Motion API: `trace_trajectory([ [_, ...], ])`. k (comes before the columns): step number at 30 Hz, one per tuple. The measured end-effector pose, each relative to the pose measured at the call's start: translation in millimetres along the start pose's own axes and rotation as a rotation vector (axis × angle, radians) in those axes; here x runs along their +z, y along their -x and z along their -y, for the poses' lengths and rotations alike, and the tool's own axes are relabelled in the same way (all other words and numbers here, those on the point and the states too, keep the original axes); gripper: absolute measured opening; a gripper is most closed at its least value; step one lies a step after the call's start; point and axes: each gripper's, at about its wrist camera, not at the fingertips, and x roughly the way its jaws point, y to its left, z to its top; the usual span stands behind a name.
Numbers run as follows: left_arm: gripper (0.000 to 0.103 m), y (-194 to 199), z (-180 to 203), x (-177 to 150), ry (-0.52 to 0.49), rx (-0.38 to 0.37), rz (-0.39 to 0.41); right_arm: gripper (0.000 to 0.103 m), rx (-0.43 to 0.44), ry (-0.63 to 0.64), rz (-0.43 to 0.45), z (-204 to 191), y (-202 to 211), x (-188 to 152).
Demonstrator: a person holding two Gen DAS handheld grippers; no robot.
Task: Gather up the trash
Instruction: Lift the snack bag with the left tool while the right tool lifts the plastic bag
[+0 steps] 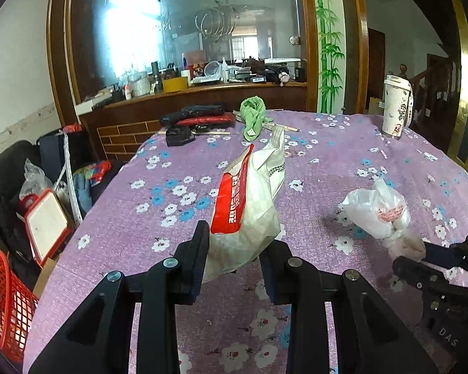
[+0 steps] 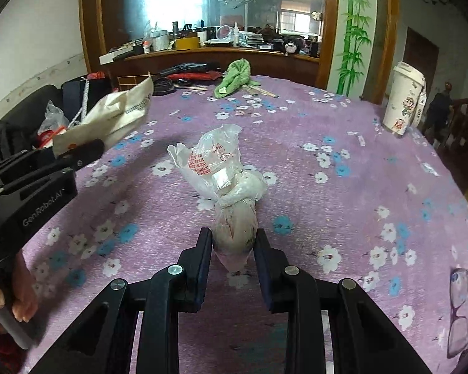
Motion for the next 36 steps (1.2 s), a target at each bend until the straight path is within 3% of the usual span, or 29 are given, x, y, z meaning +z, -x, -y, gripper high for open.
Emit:
trace_trajectory([
  [23,0.030,-2,-3,1,0.003,0.033,0.001,0.029,-0.056,0.008,0.042,-1,8,0],
  [32,0.030,38,-8,3,-0.004,0.052,0.025,0.029,-0.052,-0.026,0.064,5,19,6],
  [36,0.030,61,-18,-3,0.009,0.043,0.020,0.029,-0.004,-0.033,0.066,-3,33,10],
])
